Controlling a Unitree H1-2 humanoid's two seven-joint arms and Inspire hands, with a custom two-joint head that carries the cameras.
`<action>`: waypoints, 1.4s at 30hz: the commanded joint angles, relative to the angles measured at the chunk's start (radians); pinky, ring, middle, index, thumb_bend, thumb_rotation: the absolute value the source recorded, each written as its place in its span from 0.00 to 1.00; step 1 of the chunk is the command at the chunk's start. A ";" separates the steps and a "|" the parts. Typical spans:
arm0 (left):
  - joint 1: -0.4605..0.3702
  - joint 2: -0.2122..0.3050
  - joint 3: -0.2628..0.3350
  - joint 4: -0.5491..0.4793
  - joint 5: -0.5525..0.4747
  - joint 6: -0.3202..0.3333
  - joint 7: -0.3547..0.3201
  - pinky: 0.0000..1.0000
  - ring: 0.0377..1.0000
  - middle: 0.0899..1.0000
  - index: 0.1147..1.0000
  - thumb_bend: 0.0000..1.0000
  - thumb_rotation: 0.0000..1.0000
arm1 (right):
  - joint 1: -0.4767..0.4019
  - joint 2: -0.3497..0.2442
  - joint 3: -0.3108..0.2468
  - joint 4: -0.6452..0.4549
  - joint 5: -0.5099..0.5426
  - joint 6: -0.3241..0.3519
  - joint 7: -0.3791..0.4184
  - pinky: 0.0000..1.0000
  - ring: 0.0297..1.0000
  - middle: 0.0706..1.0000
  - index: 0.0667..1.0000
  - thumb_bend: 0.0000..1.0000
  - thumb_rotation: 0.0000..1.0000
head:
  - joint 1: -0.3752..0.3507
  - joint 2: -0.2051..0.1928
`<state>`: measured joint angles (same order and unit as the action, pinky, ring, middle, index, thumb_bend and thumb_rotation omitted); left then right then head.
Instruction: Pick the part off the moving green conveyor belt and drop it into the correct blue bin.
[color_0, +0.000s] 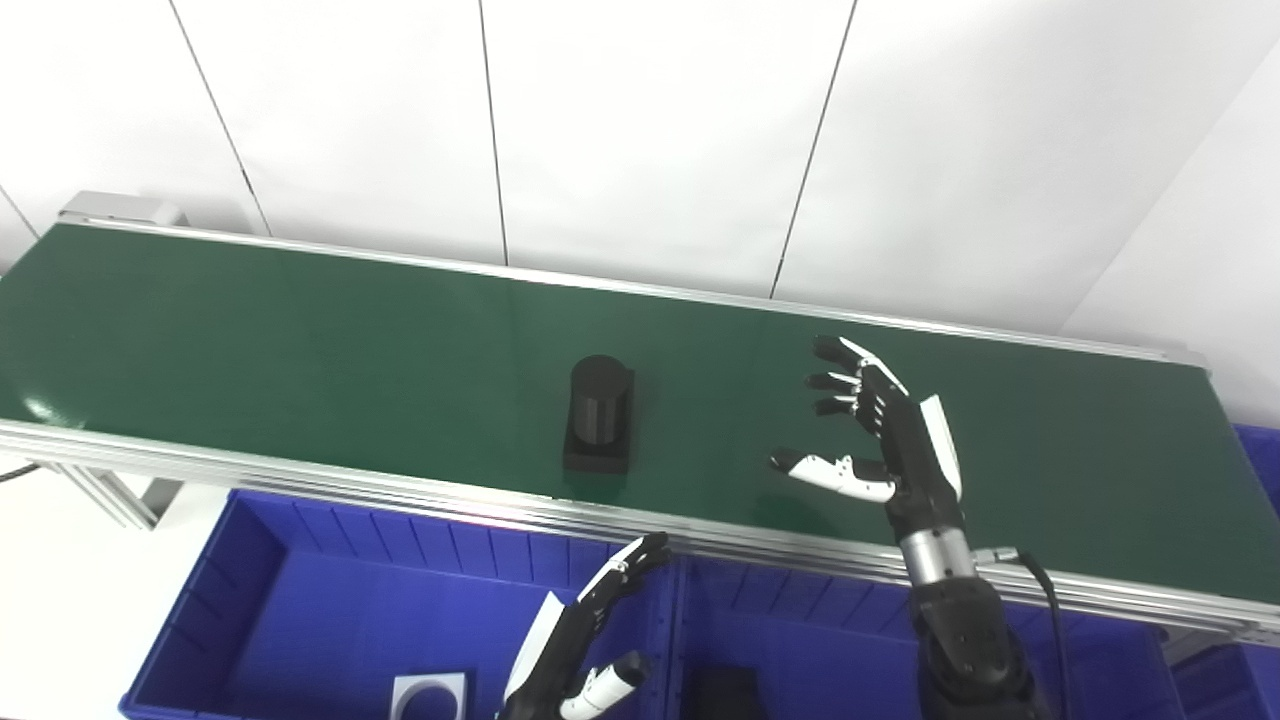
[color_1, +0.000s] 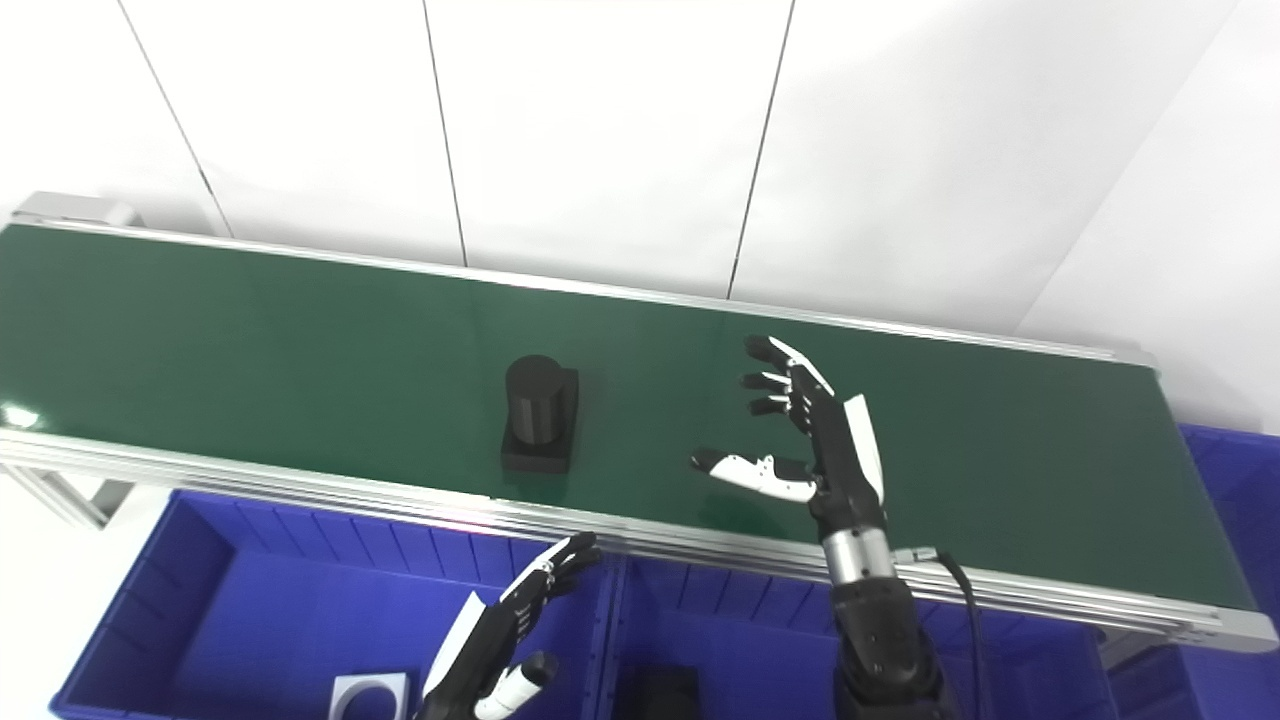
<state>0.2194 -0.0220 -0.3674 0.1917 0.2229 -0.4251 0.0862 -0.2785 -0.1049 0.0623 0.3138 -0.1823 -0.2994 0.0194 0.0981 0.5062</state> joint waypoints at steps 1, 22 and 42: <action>-0.010 -0.018 -0.011 -0.017 0.002 -0.044 0.019 0.90 0.89 0.86 0.88 0.86 0.96 | -0.052 -0.006 0.009 0.001 -0.022 -0.002 -0.011 0.67 0.75 0.82 0.80 0.97 0.35 | 0.002 0.000; -0.008 -0.043 -0.030 -0.016 0.054 -0.044 0.050 0.83 0.86 0.84 0.87 0.90 0.95 | -0.200 0.032 0.060 0.178 -0.071 0.048 -0.013 0.62 0.75 0.83 0.82 0.97 0.32 | 0.027 0.001; 0.006 -0.056 -0.048 -0.042 0.073 -0.044 0.080 0.85 0.84 0.83 0.87 0.90 0.93 | -0.273 0.076 0.126 0.306 -0.133 0.089 -0.019 0.61 0.72 0.83 0.81 1.00 0.35 | 0.048 0.008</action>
<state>0.2181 -0.0312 -0.3894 0.1844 0.2925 -0.4253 0.1432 -0.5090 -0.0408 0.1897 0.6359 -0.3287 -0.2116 0.0088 0.1457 0.5123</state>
